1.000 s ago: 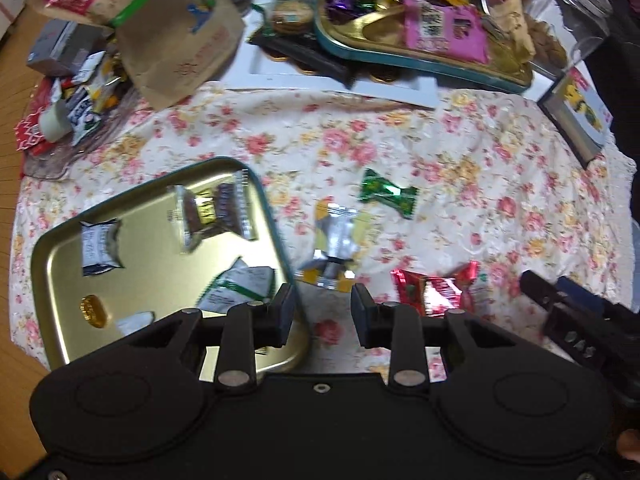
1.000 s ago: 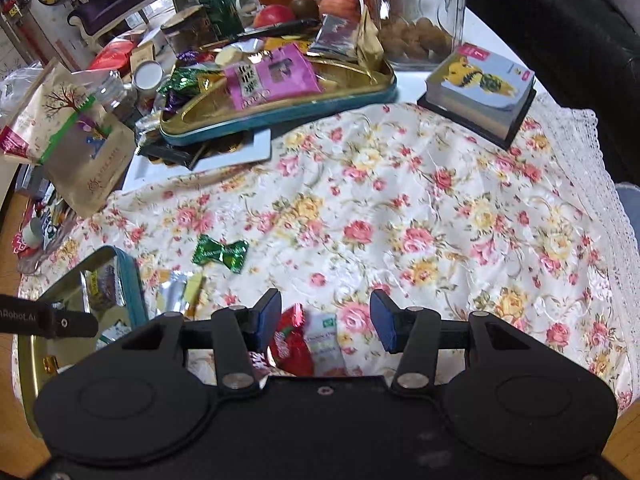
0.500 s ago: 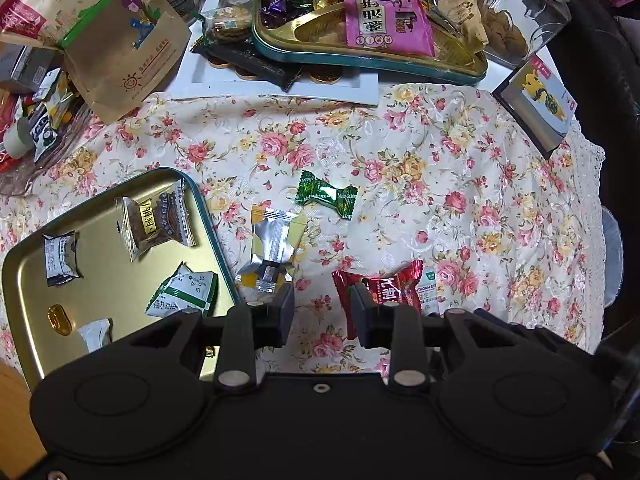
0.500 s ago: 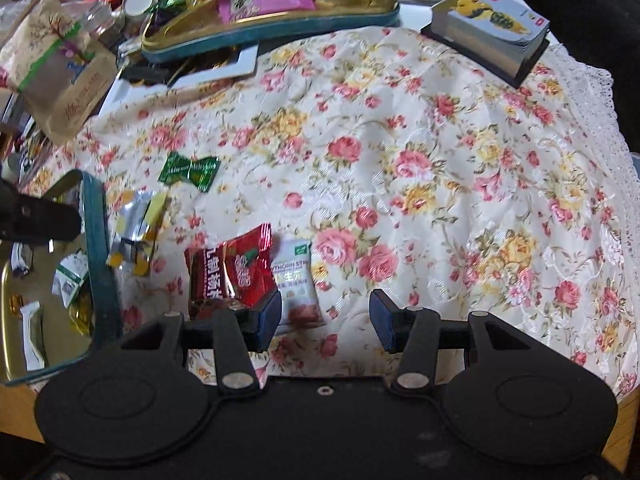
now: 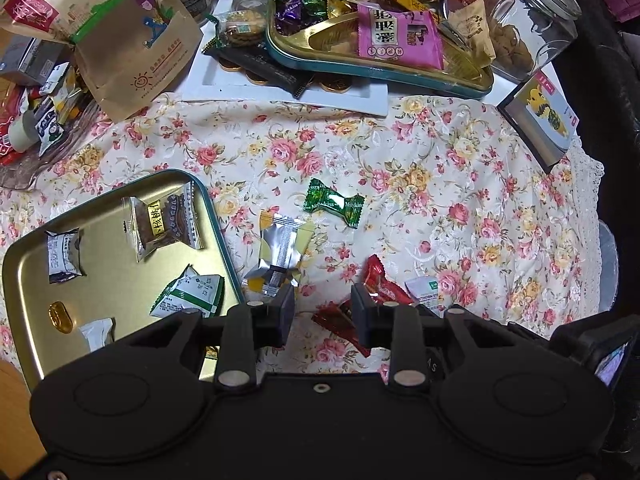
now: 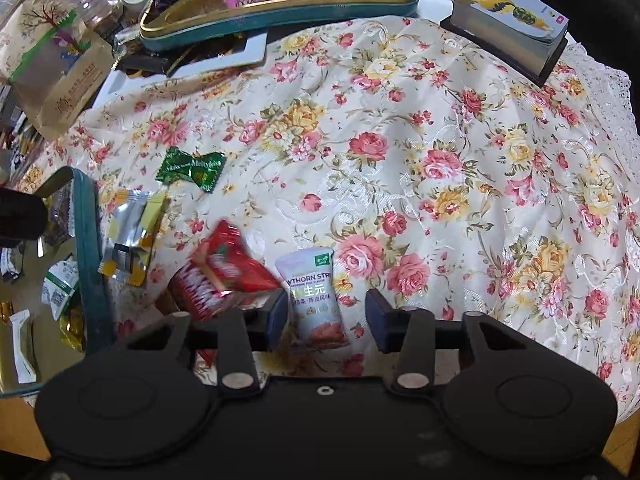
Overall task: Organize snacks
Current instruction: 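Reach and grasp the white hawthorn strip packet with the right tool while the left tool reaches the silver candy, then grasp the silver-and-yellow wrapped candy with the left tool while the right tool holds the hawthorn packet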
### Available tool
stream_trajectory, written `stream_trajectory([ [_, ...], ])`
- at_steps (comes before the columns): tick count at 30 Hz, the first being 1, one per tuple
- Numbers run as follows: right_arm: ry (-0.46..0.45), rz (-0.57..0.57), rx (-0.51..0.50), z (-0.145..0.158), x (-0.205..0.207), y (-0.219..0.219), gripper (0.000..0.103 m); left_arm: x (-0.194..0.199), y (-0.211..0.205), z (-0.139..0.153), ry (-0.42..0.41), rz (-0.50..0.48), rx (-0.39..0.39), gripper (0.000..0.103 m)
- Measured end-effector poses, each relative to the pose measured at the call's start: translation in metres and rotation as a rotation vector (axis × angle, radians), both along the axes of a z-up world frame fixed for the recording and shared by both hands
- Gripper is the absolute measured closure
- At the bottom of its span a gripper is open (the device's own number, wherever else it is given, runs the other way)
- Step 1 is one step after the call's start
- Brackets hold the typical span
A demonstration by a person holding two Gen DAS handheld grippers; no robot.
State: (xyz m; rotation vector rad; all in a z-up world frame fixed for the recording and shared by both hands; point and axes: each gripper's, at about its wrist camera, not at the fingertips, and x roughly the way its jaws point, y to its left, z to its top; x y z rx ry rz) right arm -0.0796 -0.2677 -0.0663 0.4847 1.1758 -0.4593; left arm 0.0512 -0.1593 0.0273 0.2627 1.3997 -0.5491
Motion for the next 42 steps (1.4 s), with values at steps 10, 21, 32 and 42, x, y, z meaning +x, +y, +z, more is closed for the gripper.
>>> stream_trajectory([
  [10, 0.036, -0.144, -0.083, -0.001, -0.018, -0.031, 0.080, 0.002, 0.000, -0.001, -0.010, 0.011, 0.007, 0.061],
  [21, 0.000, -0.360, 0.112, -0.010, -0.042, -0.079, 0.080, 0.007, -0.007, -0.014, -0.007, 0.013, 0.018, 0.061],
  [32, 0.017, -0.291, 0.044, -0.006, -0.038, -0.064, 0.084, 0.012, -0.014, -0.050, -0.001, -0.006, 0.055, 0.062],
  [42, -0.109, -0.288, 0.098, 0.035, -0.046, -0.061, 0.084, 0.003, -0.025, -0.067, -0.120, -0.093, 0.103, 0.061],
])
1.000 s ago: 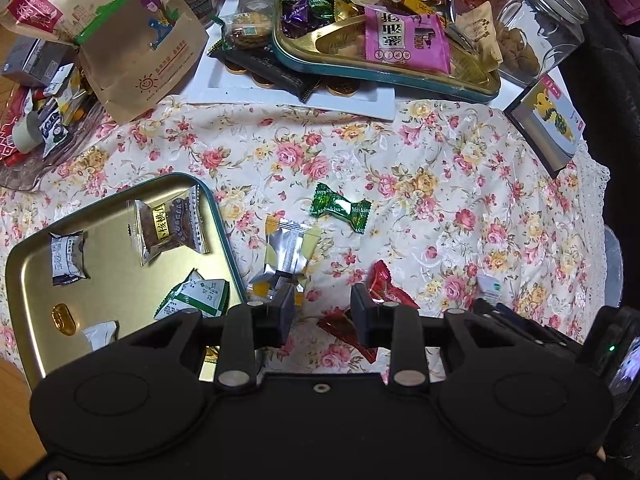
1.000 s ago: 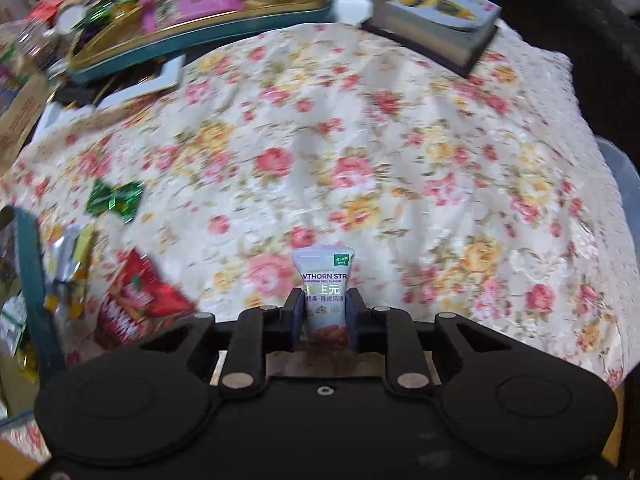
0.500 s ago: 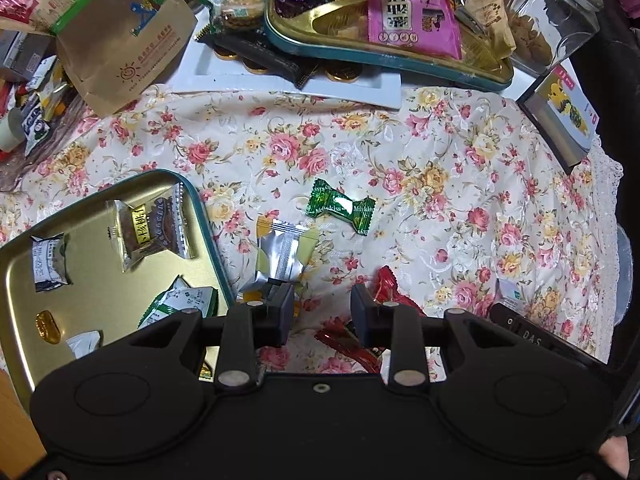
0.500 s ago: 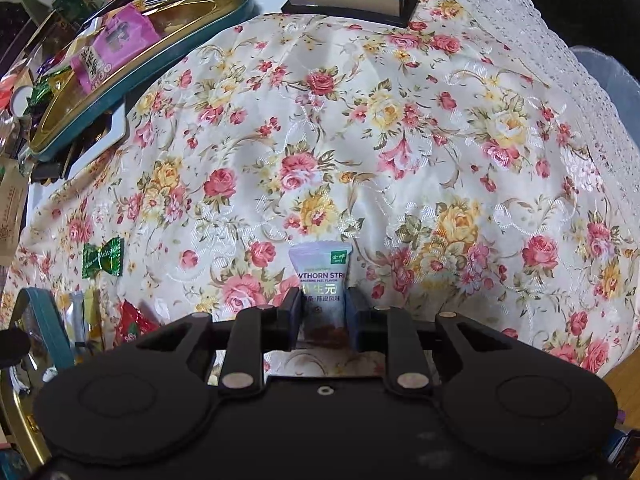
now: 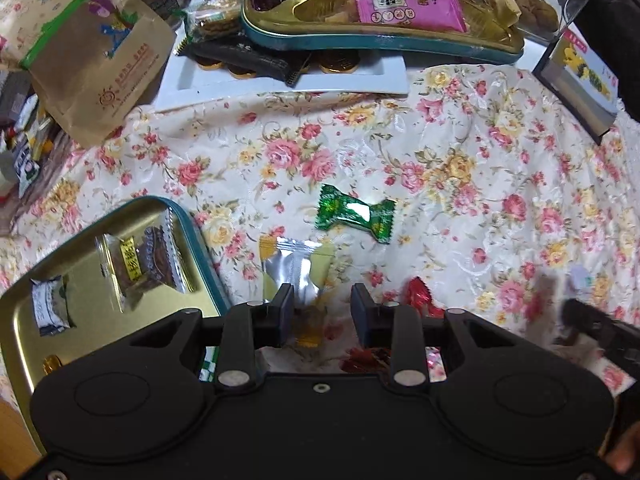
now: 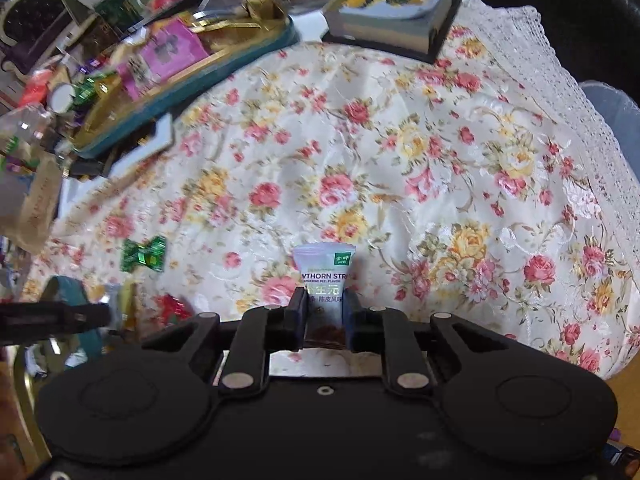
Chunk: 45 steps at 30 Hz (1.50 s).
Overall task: Organize snacks
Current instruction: 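Grasp the silver-and-yellow wrapped candy with the left tool while the right tool holds the hawthorn packet, then carry the silver candy into the tray and release it while the right tool carries the hawthorn packet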
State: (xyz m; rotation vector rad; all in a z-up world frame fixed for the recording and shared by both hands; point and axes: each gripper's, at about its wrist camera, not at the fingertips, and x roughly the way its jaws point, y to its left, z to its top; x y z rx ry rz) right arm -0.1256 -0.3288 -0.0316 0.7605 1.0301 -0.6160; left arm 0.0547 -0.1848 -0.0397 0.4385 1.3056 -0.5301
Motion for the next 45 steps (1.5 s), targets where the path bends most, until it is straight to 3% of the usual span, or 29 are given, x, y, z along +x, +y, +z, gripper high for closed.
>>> stream_trajectory([
  [4, -0.062, 0.015, -0.013, 0.024, -0.003, 0.003, 0.084, 0.002, -0.002, -0.006, -0.048, -0.016, 0.012, 0.061],
  [13, -0.140, -0.001, -0.017, 0.049, -0.012, -0.001, 0.084, 0.006, -0.003, -0.027, -0.053, -0.008, 0.066, 0.060],
  [16, -0.148, 0.000, -0.012, 0.051, -0.014, -0.001, 0.084, 0.004, -0.004, -0.031, -0.070, -0.012, 0.085, 0.053],
  [21, -0.147, -0.003, -0.012, 0.050, -0.012, 0.000, 0.084, 0.003, -0.005, -0.031, -0.081, -0.010, 0.088, 0.053],
  [26, -0.149, -0.003, -0.011, 0.050, -0.013, -0.001, 0.084, 0.011, 0.002, -0.022, -0.060, 0.049, 0.036, 0.053],
  [33, -0.146, 0.001, -0.010, 0.049, -0.011, 0.001, 0.084, 0.017, 0.003, -0.034, -0.029, 0.092, 0.068, 0.051],
  [41, -0.135, -0.005, -0.008, 0.045, -0.012, -0.001, 0.084, 0.015, -0.002, -0.036, 0.002, 0.108, 0.026, 0.051],
  [45, -0.138, -0.009, -0.006, 0.046, -0.012, -0.002, 0.084, 0.014, -0.007, -0.040, -0.007, 0.104, 0.042, 0.051],
])
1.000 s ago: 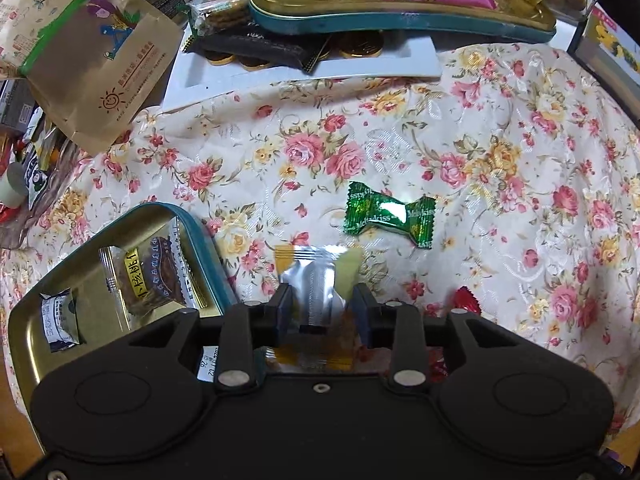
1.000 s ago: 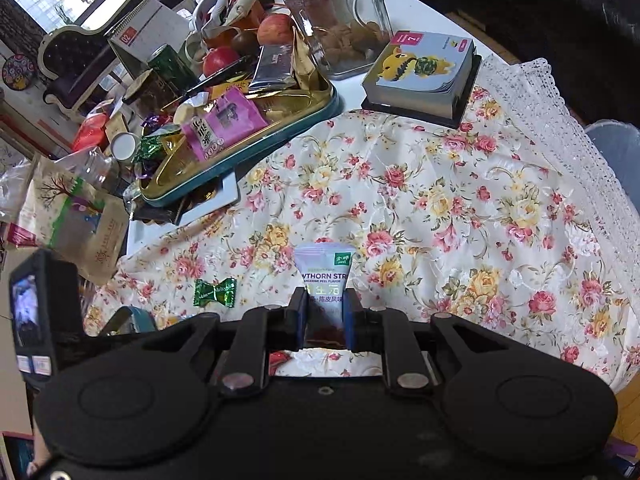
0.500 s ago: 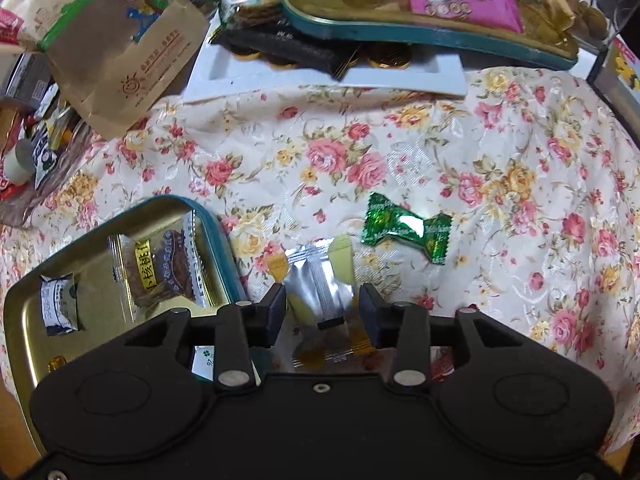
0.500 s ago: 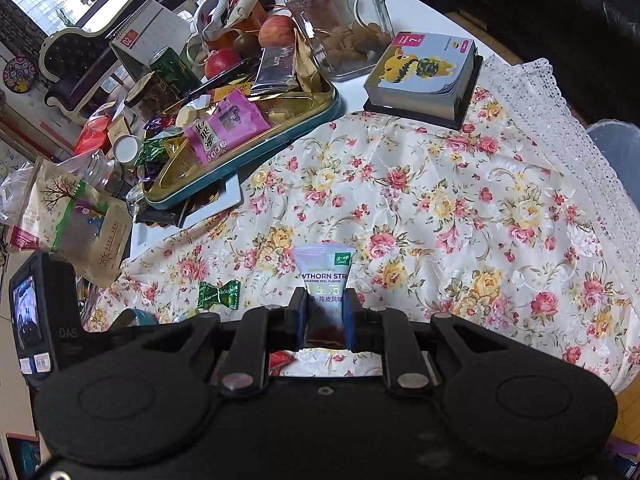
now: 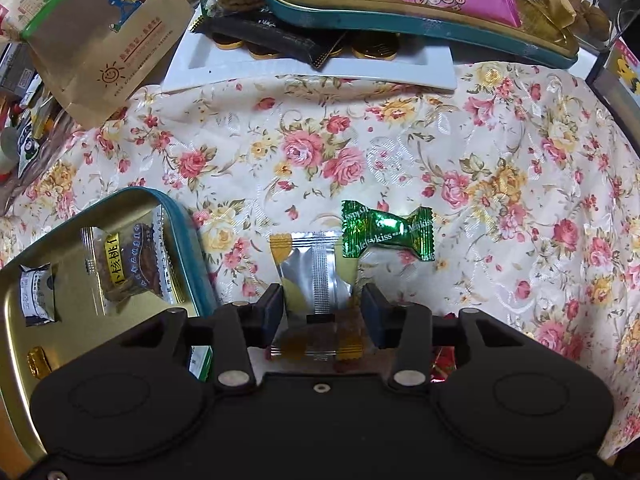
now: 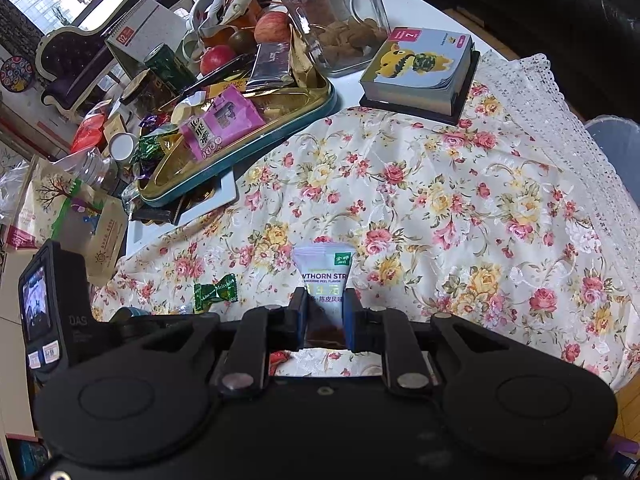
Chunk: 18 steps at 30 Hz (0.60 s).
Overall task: Organize snacks
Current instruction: 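Carry the silver candy into the tray and release it while the right tool carries the hawthorn packet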
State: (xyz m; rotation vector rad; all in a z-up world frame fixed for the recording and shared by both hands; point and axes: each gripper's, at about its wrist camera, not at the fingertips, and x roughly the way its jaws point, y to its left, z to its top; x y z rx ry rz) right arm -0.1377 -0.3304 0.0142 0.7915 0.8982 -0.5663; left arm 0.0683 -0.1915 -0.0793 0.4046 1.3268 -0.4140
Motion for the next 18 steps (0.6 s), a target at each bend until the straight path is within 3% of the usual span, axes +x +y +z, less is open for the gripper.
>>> stream_trajectory([
  [9, 0.022, 0.003, -0.001, -0.006, 0.001, -0.001, 0.084, -0.007, -0.016, -0.007, 0.021, -0.017, 0.001, 0.050],
  [18, 0.160, -0.017, 0.064, -0.055, 0.003, -0.009, 0.084, -0.029, -0.031, -0.008, 0.088, -0.062, -0.013, 0.051],
])
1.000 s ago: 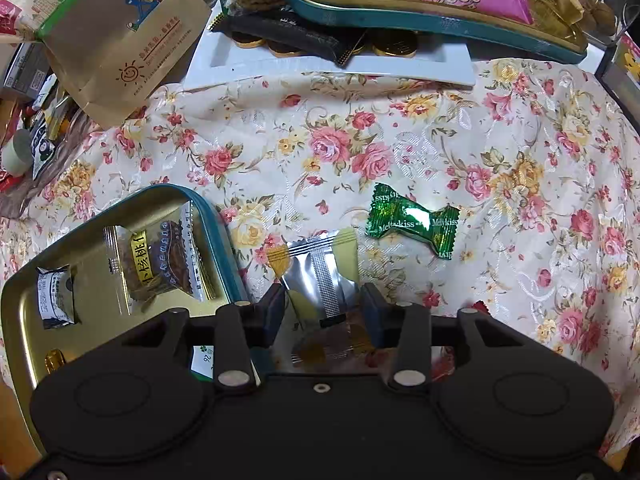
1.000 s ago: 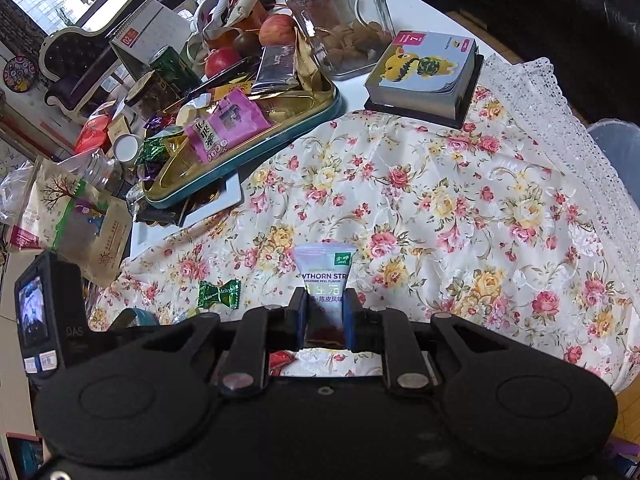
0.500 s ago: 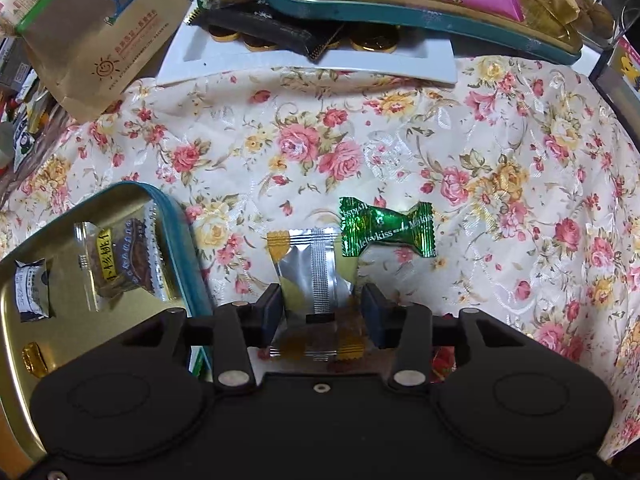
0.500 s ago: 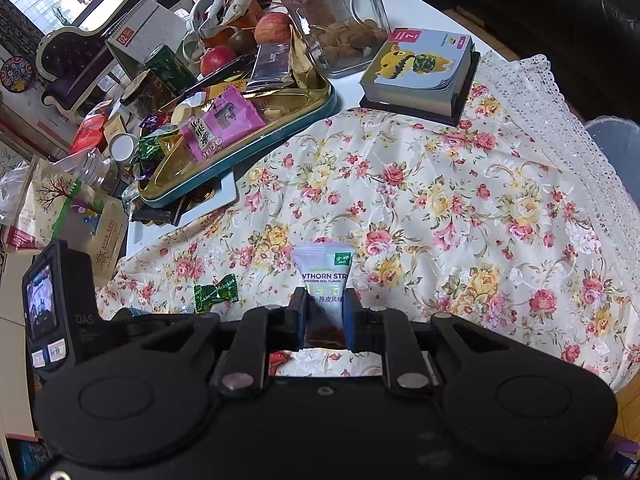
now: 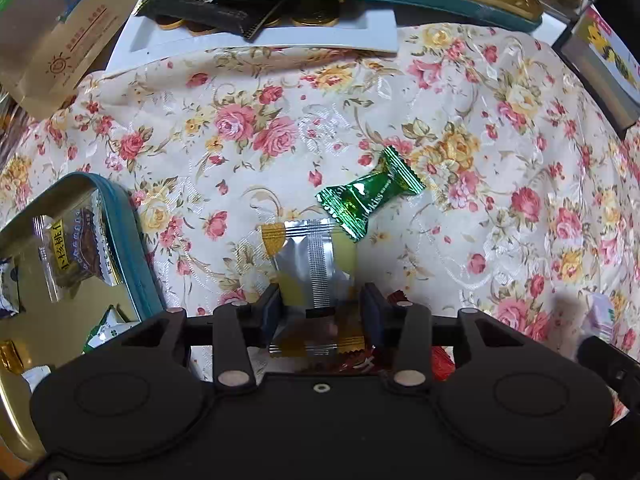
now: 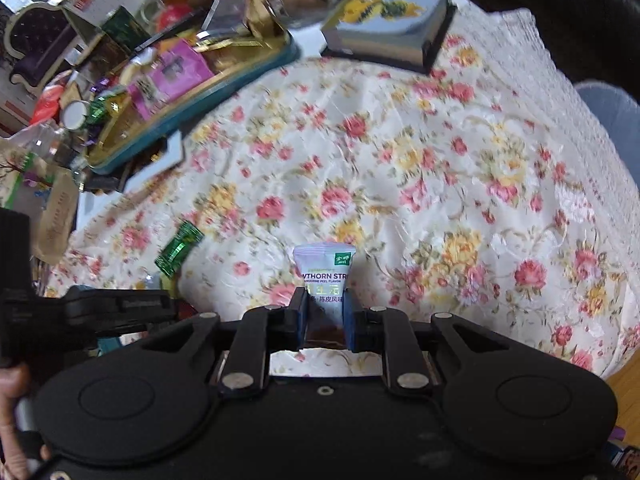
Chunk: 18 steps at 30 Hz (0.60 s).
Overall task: Organize snacks
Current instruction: 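Carry the silver candy into the tray and release it while the right tool carries the hawthorn packet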
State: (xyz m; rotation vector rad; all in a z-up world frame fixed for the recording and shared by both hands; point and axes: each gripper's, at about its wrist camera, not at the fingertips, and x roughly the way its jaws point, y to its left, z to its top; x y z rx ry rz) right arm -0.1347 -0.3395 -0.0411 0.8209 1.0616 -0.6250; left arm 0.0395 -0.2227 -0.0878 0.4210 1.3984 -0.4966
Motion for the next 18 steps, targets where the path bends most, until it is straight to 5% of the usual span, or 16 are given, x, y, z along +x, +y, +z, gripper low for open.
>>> stream_trajectory([
  [4, 0.041, 0.001, -0.003, -0.011, 0.003, 0.003, 0.084, -0.008, -0.007, 0.000, 0.013, 0.000, 0.005, 0.051],
  [12, -0.024, 0.024, -0.012, 0.011, 0.014, 0.009, 0.084, 0.007, -0.002, 0.007, 0.048, 0.037, -0.031, 0.057],
  [18, -0.059, 0.029, -0.035, 0.027, 0.018, 0.013, 0.084, 0.017, 0.013, 0.043, 0.038, 0.085, -0.095, 0.057],
])
